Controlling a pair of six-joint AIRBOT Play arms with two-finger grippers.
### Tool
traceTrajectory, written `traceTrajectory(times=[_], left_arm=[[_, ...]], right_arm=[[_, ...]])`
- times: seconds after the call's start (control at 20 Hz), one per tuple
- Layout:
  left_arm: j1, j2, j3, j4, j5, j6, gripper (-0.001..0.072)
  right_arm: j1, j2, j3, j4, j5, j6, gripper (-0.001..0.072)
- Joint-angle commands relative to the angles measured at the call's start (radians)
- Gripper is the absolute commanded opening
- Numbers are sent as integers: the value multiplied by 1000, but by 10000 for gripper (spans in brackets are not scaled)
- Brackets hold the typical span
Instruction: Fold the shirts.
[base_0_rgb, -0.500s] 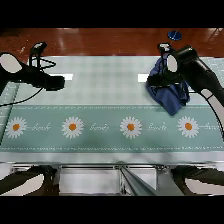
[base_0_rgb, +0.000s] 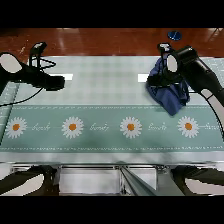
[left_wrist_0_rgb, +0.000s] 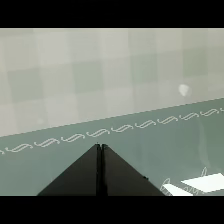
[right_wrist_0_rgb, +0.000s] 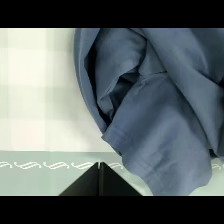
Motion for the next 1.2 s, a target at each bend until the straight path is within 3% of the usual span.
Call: traceTrajectory(times=[0.0,0.35,0.5,0.55,0.6,0.65,0.7,0.75,0.8,0.9,1.15], left_arm=[[0,-1,1,0,0,0,23],[0,-8,1,-6,167,0,23],[0,-8,1,-6,279,0,23],[0,-8,1,-7,312,0,23],[0,-8,1,-7,341,0,23],[-2,-8,1,-7,371,0,39],[-3,-8,1,-6,397,0,205],[-3,-11,1,-6,412,0,515],[-2,-17,1,0,414,2,509],[7,-23,1,24,388,4,508],[7,-34,1,24,360,4,508]], right_arm=[[0,0,1,0,0,0,23],[0,-1,0,-31,-97,0,23],[0,-5,0,-95,-246,-1,28],[0,-5,0,-174,-297,1,139],[-5,-5,0,-278,-350,2,381],[-18,-5,0,-385,-395,25,412],[-39,-5,1,-488,-409,102,412],[-74,-5,1,-561,-410,193,412],[-129,-6,1,-575,-410,271,411],[-262,-31,1,-459,-436,348,405],[-469,-197,1,-10,-475,192,405]])
